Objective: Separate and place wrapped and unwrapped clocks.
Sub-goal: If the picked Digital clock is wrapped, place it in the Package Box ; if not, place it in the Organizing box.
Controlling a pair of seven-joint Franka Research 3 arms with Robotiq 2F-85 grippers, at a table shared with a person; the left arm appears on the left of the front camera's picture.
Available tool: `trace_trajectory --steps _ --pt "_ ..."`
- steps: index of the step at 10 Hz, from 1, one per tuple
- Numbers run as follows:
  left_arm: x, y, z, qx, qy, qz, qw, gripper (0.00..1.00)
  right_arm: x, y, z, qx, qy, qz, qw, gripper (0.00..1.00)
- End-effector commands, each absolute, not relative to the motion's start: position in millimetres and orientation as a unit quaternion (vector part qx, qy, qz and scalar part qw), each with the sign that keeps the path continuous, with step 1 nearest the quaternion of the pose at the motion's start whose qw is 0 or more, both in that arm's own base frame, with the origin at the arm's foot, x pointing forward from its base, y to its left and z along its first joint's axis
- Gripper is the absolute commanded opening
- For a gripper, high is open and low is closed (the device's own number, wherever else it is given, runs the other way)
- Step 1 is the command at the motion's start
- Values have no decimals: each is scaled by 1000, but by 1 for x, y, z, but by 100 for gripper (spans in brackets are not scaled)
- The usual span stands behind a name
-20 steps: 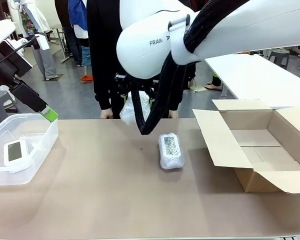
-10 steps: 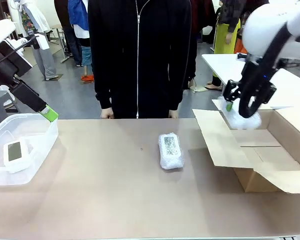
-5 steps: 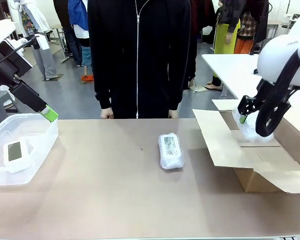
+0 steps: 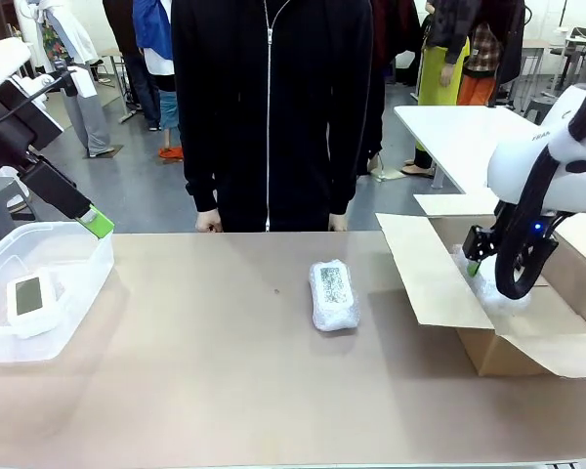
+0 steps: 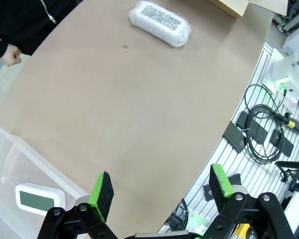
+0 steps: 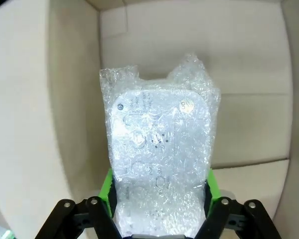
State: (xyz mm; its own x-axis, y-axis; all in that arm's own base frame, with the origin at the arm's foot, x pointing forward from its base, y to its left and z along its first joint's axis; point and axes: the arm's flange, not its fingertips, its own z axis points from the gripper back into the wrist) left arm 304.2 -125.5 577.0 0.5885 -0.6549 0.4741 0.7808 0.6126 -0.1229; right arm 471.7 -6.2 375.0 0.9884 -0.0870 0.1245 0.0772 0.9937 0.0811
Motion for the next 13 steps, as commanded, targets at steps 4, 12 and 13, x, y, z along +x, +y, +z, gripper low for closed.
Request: trace_trajectory --steps 4,12,13 --pt "304 -125 577 -163 -195 -408 877 100 479 -8 371 1 -46 -70 996 100" --pt "304 -125 577 -163 -195 -408 877 100 450 -5 506 23 -107 -81 991 100" --pt "304 -125 577 -163 -195 -408 877 100 444 -3 525 24 -119 -75 990 100"
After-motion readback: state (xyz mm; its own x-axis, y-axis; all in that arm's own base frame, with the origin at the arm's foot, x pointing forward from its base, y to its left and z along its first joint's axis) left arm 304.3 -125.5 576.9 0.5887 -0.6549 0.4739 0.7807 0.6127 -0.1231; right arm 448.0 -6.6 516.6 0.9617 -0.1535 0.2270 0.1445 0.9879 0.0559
